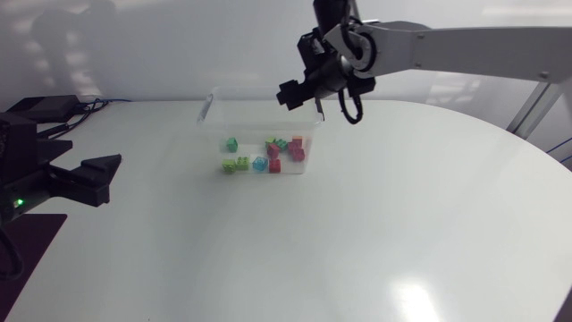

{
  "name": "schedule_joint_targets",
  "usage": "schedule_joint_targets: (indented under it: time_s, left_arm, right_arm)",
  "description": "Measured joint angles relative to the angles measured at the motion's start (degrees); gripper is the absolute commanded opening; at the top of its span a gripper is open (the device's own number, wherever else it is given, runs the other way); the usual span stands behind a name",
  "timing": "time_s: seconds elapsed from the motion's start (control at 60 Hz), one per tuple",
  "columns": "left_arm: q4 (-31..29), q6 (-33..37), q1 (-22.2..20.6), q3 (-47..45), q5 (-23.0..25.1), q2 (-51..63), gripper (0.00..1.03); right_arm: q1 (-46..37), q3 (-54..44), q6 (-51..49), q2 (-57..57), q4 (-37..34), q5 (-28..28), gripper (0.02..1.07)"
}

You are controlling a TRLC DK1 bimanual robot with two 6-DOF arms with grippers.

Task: Place the duplo bricks in the container

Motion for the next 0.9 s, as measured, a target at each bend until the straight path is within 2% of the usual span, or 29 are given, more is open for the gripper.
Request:
schedule_joint_targets:
  time_s: [0.25,0.517,0.667,0.9]
  left_arm:
    - [0.1,0.0,1.6,-2.6,-0.8,-5.4,0.98]
    - [3.7,0.0,4.2,-7.4,-1.0,-11.8,0.98]
    - [6.2,0.0,5.1,-9.7,-1.0,-15.1,0.98]
    - [9.3,0.0,5.7,-13.2,-1.0,-20.2,0.98]
  right_arm:
    - [-3.0,-20.0,-0.3,-19.4,8.0,4.1,1.0]
    - [-7.1,-42.5,-2.3,-39.2,16.9,7.6,1.01]
    - [-10.8,-52.8,-2.7,-50.4,18.6,7.8,1.01]
    - [-15.0,-62.4,-4.6,-66.4,19.0,8.4,1.01]
